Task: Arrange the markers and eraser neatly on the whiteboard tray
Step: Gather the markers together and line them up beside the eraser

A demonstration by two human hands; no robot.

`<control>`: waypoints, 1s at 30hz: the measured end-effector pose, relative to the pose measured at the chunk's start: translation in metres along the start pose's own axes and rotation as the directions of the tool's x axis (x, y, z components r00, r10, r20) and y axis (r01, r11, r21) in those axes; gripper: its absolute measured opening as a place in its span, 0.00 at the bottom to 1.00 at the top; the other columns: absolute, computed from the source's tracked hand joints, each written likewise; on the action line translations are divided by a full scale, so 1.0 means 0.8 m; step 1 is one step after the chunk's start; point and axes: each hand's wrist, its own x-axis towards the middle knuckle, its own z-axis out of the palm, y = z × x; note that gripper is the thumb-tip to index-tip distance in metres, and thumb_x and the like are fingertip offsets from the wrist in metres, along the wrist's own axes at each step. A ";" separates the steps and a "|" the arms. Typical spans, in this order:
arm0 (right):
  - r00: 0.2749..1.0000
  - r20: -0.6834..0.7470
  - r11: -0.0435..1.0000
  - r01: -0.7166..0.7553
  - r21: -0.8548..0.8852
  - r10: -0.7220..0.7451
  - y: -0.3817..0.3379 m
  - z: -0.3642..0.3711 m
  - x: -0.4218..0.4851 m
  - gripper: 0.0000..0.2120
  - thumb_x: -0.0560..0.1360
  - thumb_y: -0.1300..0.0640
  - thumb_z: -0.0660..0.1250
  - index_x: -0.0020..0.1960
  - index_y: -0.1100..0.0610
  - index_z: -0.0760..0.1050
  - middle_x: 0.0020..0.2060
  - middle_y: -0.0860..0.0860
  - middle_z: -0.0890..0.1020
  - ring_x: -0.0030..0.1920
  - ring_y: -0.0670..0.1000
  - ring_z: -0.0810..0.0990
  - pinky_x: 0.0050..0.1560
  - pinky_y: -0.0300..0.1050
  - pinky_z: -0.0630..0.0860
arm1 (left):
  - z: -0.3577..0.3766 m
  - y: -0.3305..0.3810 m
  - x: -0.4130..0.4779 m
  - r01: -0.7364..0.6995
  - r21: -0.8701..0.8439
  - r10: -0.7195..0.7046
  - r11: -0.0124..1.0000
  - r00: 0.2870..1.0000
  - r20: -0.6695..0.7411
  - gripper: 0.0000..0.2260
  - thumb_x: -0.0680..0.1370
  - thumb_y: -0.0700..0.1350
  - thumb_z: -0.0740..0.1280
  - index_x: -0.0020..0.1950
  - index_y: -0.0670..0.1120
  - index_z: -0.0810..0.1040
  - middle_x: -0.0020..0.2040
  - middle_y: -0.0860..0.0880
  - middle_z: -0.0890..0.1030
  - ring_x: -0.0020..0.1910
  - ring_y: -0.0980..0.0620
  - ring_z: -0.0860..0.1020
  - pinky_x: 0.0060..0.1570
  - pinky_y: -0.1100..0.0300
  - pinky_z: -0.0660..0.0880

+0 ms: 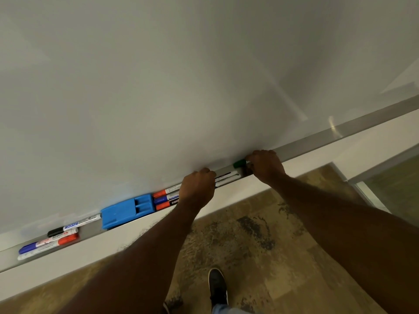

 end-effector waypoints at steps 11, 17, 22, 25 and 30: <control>0.990 0.010 0.982 0.143 -0.124 -0.143 -0.003 -0.009 0.000 0.10 0.78 0.54 0.62 0.55 0.54 0.80 0.48 0.52 0.82 0.48 0.56 0.80 0.52 0.48 0.70 | 0.001 -0.002 0.001 0.013 -0.067 -0.013 0.998 1.000 0.003 0.11 0.80 0.44 0.60 0.54 0.46 0.81 0.51 0.47 0.82 0.46 0.45 0.80 0.43 0.50 0.79; 0.934 -0.100 0.938 0.337 -0.079 -0.344 -0.059 -0.023 -0.007 0.05 0.76 0.58 0.66 0.49 0.55 0.80 0.43 0.53 0.82 0.44 0.56 0.80 0.48 0.49 0.72 | -0.007 0.013 0.011 0.005 -0.205 -0.021 0.979 0.997 -0.074 0.14 0.79 0.49 0.65 0.62 0.46 0.78 0.56 0.46 0.82 0.52 0.44 0.80 0.49 0.51 0.78; 0.904 -0.173 0.920 0.387 -0.055 -0.391 -0.092 -0.024 -0.009 0.04 0.75 0.59 0.67 0.47 0.56 0.81 0.41 0.55 0.81 0.43 0.58 0.79 0.44 0.49 0.72 | -0.003 0.000 0.008 0.055 -0.217 -0.066 0.975 0.997 -0.044 0.09 0.82 0.46 0.61 0.56 0.47 0.80 0.51 0.47 0.82 0.46 0.47 0.79 0.44 0.56 0.74; 0.897 -0.213 0.920 0.392 -0.020 -0.387 -0.091 -0.021 -0.013 0.05 0.74 0.57 0.69 0.48 0.57 0.82 0.44 0.55 0.81 0.46 0.58 0.79 0.44 0.50 0.73 | -0.002 -0.007 0.003 0.052 -0.231 -0.066 0.972 0.996 -0.052 0.09 0.81 0.43 0.62 0.57 0.46 0.80 0.51 0.46 0.82 0.46 0.47 0.80 0.46 0.54 0.76; 0.936 -0.198 0.952 0.303 0.040 -0.290 -0.062 -0.011 -0.024 0.09 0.75 0.58 0.69 0.55 0.58 0.82 0.50 0.56 0.84 0.49 0.59 0.81 0.53 0.54 0.76 | 0.004 -0.012 -0.004 0.088 -0.267 -0.102 0.960 0.994 -0.039 0.09 0.80 0.43 0.64 0.59 0.46 0.79 0.54 0.46 0.82 0.49 0.46 0.80 0.49 0.52 0.78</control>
